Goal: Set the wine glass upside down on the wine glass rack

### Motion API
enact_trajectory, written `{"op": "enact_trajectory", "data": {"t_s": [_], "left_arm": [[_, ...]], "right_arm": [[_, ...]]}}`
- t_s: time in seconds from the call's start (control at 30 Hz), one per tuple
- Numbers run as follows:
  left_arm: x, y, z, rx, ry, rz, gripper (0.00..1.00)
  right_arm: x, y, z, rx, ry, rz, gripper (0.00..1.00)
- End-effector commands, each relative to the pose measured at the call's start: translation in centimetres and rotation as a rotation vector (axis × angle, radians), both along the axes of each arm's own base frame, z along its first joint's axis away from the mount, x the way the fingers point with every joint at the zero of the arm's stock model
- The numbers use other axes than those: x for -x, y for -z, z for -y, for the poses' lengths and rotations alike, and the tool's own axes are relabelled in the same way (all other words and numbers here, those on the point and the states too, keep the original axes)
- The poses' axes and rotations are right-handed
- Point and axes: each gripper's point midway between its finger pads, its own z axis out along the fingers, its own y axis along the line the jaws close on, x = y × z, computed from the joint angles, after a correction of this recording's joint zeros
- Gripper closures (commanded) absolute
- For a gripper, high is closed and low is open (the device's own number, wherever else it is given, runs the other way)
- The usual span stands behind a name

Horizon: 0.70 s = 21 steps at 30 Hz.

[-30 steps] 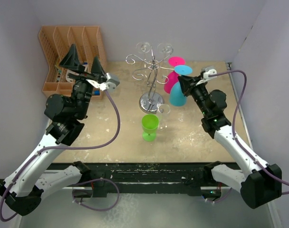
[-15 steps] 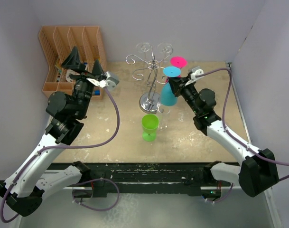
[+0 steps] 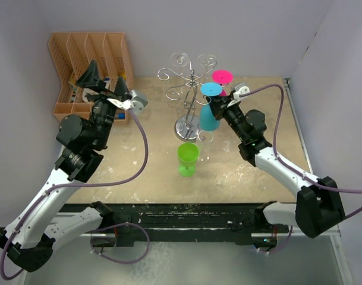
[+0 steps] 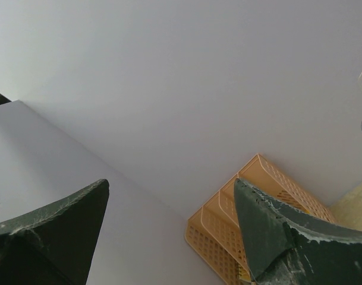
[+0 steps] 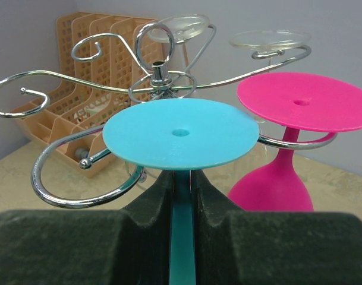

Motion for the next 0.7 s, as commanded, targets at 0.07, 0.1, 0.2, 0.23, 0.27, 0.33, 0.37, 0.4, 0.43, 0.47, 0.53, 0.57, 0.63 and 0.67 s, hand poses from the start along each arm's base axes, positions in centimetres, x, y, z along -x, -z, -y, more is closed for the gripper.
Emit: {"op": "enact_trajectory", "data": {"t_s": [0.07,0.1,0.2,0.23,0.27,0.33,0.37,0.4,0.43,0.47,0.53,0.57,0.63,0.67], "left_arm": [[0.8,-0.3,-0.8,0.034,0.003,0.016,0.12],[0.8,-0.2,-0.8,0.034,0.003,0.014,0.12],[0.9,0.1,-0.8,0.03,0.002,0.011,0.12],[0.9,0.2,-0.8,0.029,0.003,0.009,0.12],[0.9,0.2,-0.8,0.028,0.002,0.009,0.12],[1.0,0.3,-0.9,0.028,0.002,0.008,0.12],[1.0,0.3,-0.9,0.028,0.002,0.008,0.12],[1.0,0.3,-0.9,0.028,0.003,0.01,0.12],[1.1,0.3,-0.9,0.028,0.004,0.01,0.12],[1.1,0.3,-0.9,0.027,0.004,0.01,0.12],[1.1,0.4,-1.0,0.027,0.002,0.008,0.12],[1.1,0.4,-1.0,0.026,0.003,0.008,0.12],[1.1,0.4,-1.0,0.024,0.004,0.005,0.12],[1.2,0.4,-1.0,0.025,0.004,0.006,0.12]], "right_arm": [[0.6,-4.5,-1.2,-0.038,-0.058,0.16,1.0],[0.7,-4.4,-1.2,-0.039,-0.063,0.168,1.0],[1.3,-4.7,-1.4,-0.051,-0.081,0.214,1.0],[1.4,-4.7,-1.5,-0.05,-0.087,0.22,1.0],[1.4,-4.7,-1.6,-0.049,-0.092,0.223,1.0],[1.6,-4.8,-1.7,-0.049,-0.098,0.234,1.0],[1.6,-4.8,-1.7,-0.047,-0.102,0.239,1.0],[1.7,-4.8,-1.8,-0.043,-0.108,0.245,1.0],[1.8,-4.8,-1.9,-0.037,-0.115,0.249,1.0],[1.8,-4.7,-2.0,-0.03,-0.12,0.248,1.0],[1.7,-4.3,-2.2,-0.015,-0.126,0.24,1.0],[1.7,-4.1,-2.3,-0.008,-0.13,0.234,1.0],[1.7,-3.5,-2.5,0.005,-0.143,0.221,1.0],[1.7,-3.2,-2.7,0.01,-0.15,0.214,1.0]]}}
